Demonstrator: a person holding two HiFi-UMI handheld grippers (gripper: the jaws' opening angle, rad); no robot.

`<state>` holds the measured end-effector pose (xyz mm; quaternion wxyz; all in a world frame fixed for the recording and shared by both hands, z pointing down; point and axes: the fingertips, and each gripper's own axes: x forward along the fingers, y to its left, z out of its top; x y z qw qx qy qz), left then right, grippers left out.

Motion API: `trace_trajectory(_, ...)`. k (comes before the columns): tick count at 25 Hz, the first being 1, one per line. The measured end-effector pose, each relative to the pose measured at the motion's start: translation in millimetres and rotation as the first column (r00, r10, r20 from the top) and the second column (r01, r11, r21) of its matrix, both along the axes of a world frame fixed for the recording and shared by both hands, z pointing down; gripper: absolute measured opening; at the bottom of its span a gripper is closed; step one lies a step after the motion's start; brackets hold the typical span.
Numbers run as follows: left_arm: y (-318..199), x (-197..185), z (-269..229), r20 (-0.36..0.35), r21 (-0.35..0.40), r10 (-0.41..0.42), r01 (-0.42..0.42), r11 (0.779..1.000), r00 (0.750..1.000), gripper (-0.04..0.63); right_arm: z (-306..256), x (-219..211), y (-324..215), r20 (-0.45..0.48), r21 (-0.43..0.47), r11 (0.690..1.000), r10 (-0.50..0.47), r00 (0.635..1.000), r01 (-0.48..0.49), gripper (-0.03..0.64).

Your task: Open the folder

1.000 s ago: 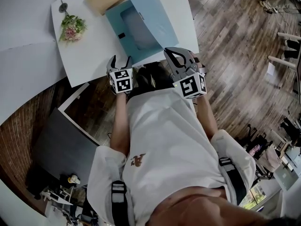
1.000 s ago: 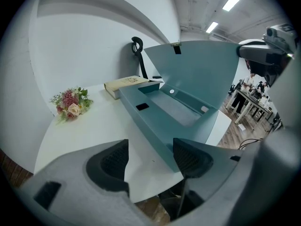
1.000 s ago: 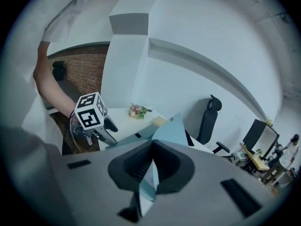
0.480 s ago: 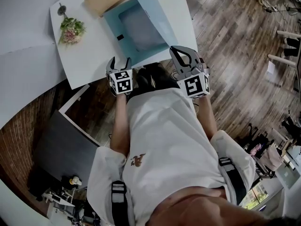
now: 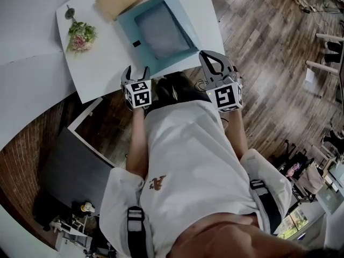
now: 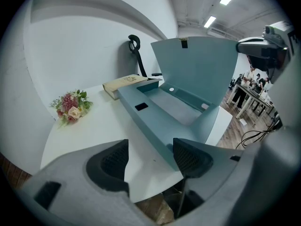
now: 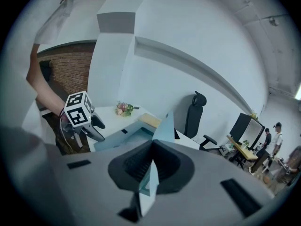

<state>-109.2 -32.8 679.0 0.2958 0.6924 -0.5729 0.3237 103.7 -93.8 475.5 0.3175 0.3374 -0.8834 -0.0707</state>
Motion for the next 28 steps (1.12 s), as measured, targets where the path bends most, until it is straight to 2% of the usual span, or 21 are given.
trace_trajectory(14,-0.1,-1.1,0.5,0.010,-0.008,0.008,-0.008,1.000,1.000,0.307,1.8,20.3,-9.8,0.024,-0.005,0.997,0.072,0.997,-0.072,0.008)
trace_trajectory(19,-1.2,-2.4,1.8,0.008,-0.007,0.010,-0.010,1.000,1.000,0.307,4.9,31.7,-14.1,-0.004,-0.009,0.994,0.108,0.994,-0.108,0.008)
trace_trajectory(28,-0.6,-2.4,0.1,0.015,-0.011,0.013,-0.013,1.000,1.000,0.307,8.1,47.7,-21.2,0.026,-0.023,0.988,0.154,0.988,-0.153,0.008)
